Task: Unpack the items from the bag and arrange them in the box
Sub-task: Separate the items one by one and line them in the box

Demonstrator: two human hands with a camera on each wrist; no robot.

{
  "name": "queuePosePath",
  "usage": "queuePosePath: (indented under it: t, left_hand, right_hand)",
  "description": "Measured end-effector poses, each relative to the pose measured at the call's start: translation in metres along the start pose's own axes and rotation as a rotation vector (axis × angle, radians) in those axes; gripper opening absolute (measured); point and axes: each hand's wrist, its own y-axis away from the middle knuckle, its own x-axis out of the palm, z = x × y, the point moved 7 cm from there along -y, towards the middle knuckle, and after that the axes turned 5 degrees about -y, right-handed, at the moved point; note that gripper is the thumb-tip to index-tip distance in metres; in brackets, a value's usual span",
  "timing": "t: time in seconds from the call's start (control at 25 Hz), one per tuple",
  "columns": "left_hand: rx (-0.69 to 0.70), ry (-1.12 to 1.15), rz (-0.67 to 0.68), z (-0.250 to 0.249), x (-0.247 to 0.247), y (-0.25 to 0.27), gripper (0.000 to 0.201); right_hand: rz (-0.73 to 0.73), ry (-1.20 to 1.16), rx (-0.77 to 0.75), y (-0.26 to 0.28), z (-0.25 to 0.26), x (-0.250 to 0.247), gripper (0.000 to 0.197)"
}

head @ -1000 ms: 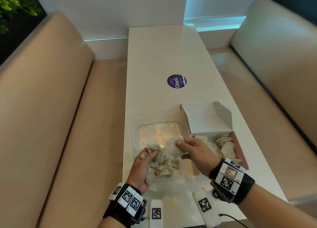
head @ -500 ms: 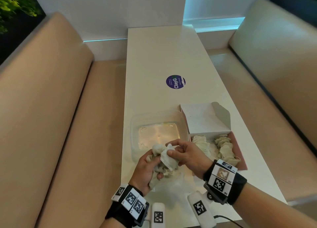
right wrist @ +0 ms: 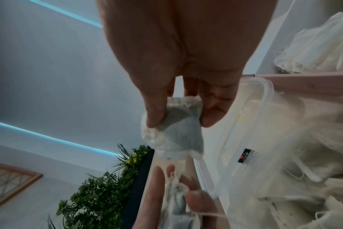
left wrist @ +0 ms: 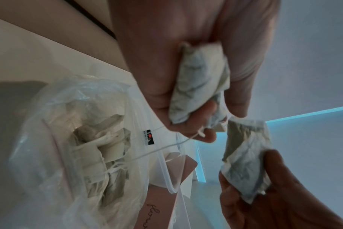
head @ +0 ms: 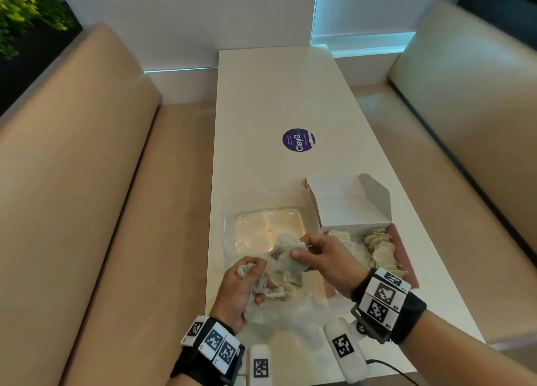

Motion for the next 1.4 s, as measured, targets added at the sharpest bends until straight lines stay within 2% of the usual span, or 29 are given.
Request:
queuePosePath:
  t: [0.08, 0.2, 0.28, 0.36, 0.4, 0.48, 0.6, 0.68, 0.76, 0.88, 0.96, 1.0, 1.12, 1.2, 1.36, 1.4]
  left_hand:
    - [0.027, -0.008, -0.073, -0.003, -0.013, -0.001, 0.012]
    - [0.078, -0.101, -0.097, -0.012, -0.019, -0.002, 0.016]
    - [0.095, -0.179, -0.008, -0.018, -0.009, 0.000, 0.030]
    - [0.089, -0.239, 0.126, -0.017, 0.008, 0.003, 0.038]
    - [0.082, -0.270, 0.171, -0.014, 0.014, 0.003, 0.036]
    - [0.077, -0.301, 0.175, -0.010, 0.019, 0.002, 0.032]
    - [0.081, -0.232, 0.080, -0.009, 0.011, 0.000, 0.027]
    - [0.072, -0.151, 0.027, -0.009, 0.003, -0.001, 0.025]
    - [0.073, -0.128, -0.010, -0.010, -0.003, -0.002, 0.032]
    - [0.076, -0.176, -0.036, -0.009, 0.000, -0.005, 0.033]
    - [0.080, -0.203, -0.029, -0.009, 0.005, -0.006, 0.025]
    - [0.079, -0.217, -0.016, -0.009, 0.008, -0.006, 0.021]
    - [0.074, -0.227, 0.060, -0.005, 0.019, -0.004, 0.014]
    - [0.076, -0.217, 0.084, -0.006, 0.024, -0.002, 0.015]
    - [0.042, -0.190, 0.072, -0.005, 0.023, 0.001, 0.015]
    - [0.013, -0.157, 0.060, -0.003, 0.021, 0.002, 0.016]
  right_hand:
    - [0.046, 0.041, -0.024, 0.000, 0.001, -0.004, 0.037]
    - [0.166, 0.188, -0.008, 0.003, -0.001, 0.001, 0.039]
    - [0.243, 0.314, 0.004, 0.003, -0.002, 0.007, 0.032]
    - [0.261, 0.355, 0.003, 0.002, 0.001, 0.012, 0.014]
    - [0.236, 0.348, 0.002, 0.002, 0.003, 0.012, 0.008]
    - [0.128, 0.290, 0.001, 0.001, 0.004, 0.008, 0.006]
    - [-0.108, 0.190, -0.014, -0.002, 0.002, -0.015, 0.009]
    - [-0.190, 0.192, -0.024, 0.001, 0.003, -0.028, 0.009]
    - [-0.126, 0.292, -0.022, 0.006, 0.005, -0.026, 0.010]
    - [0.099, 0.458, -0.042, 0.014, 0.008, -0.001, 0.014]
    - [0.189, 0.370, -0.070, 0.014, 0.011, 0.015, 0.015]
    - [0.160, 0.291, -0.076, 0.012, 0.013, 0.017, 0.014]
    - [-0.095, 0.055, -0.030, 0.002, 0.005, 0.010, 0.011]
    - [-0.197, 0.002, 0.025, -0.003, -0.007, 0.004, 0.020]
    - [-0.106, -0.037, 0.141, -0.004, -0.022, 0.009, 0.006]
    - [-0.082, -0.064, 0.154, -0.005, -0.024, 0.009, 0.008]
